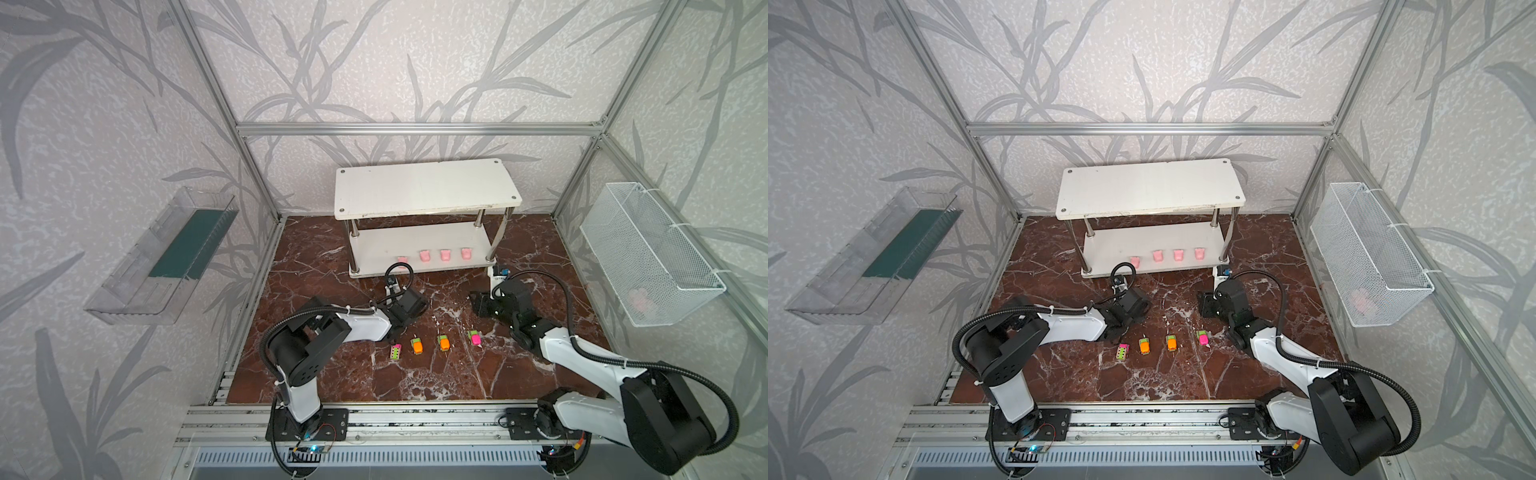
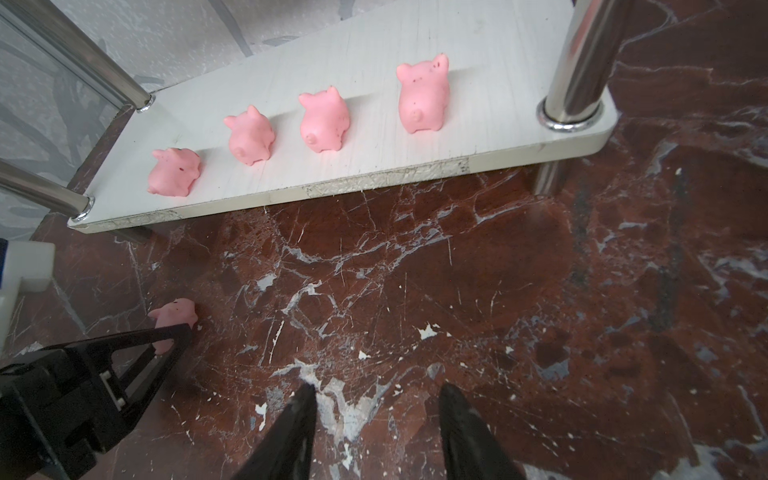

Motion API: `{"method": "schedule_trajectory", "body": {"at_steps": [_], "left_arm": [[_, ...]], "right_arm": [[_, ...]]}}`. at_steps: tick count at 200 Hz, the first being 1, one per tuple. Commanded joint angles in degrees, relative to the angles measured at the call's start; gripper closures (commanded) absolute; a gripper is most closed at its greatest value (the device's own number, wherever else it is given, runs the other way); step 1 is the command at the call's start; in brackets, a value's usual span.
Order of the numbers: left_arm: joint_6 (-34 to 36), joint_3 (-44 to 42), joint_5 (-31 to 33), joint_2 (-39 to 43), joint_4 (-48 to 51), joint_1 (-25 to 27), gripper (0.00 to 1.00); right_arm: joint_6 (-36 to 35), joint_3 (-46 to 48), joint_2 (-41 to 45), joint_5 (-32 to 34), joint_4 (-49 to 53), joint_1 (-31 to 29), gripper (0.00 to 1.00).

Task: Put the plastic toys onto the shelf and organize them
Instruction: 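Close the left gripper on the pig and lift it, then carry the pig with the left gripper onto the lower shelf beside the others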

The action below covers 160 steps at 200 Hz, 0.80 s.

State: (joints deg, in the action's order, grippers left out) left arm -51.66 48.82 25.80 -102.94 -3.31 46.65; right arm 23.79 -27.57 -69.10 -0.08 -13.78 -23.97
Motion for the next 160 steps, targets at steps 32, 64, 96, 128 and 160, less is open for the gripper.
{"method": "schedule_trajectory", "body": {"at_steps": [32,64,96,128,160], "left_arm": [[-1.35,1.57,1.28,-1.74,1.63,0.19,0.70],[-1.98,2.12,2.39,-1.40,3.55,0.19,0.76],[-2.43,3.15,3.46,0.03,8.05,0.19,0.80],[-0.99,3.03,2.97,3.17,11.51,0.17,0.83],[2.34,2.17,1.90,7.86,13.47,0.02,0.83]], "right_arm": [[-0.15,0.33,-0.42,0.19,-1.16,0.19,0.51],[-0.20,0.24,-0.67,0.16,-1.16,0.22,0.51],[-0.24,0.06,-0.95,0.21,-1.16,0.23,0.51],[-0.24,0.15,-0.97,0.16,-1.18,0.21,0.51],[-0.24,0.15,-0.94,0.16,-1.24,0.26,0.51]]}}
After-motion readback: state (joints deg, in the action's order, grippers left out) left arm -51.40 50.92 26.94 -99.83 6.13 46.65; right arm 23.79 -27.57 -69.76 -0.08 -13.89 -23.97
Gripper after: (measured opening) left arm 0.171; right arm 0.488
